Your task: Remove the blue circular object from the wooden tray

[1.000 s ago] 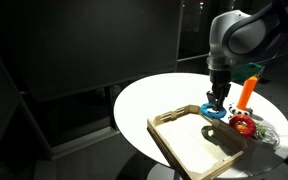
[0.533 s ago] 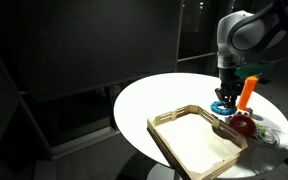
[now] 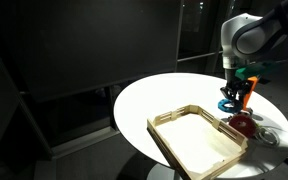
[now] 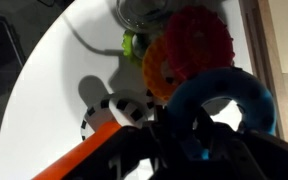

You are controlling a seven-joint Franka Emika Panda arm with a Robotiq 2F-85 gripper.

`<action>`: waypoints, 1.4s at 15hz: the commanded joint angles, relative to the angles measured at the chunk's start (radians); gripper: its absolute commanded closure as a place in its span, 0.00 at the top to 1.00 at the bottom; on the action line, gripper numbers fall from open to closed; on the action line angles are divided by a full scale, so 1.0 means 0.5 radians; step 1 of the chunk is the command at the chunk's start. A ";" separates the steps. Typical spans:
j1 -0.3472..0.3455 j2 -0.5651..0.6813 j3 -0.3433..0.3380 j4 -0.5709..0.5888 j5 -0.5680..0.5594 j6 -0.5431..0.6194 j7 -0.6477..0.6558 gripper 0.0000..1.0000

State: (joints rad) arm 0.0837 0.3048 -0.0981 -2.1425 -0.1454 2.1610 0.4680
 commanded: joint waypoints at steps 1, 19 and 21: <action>0.015 0.064 -0.014 0.069 -0.091 -0.069 0.134 0.10; 0.054 0.177 0.035 0.141 -0.040 -0.112 0.044 1.00; 0.039 0.164 0.065 0.143 0.002 -0.113 -0.043 1.00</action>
State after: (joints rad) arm 0.1185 0.3900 -0.0874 -2.0982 -0.1767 2.1418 0.5085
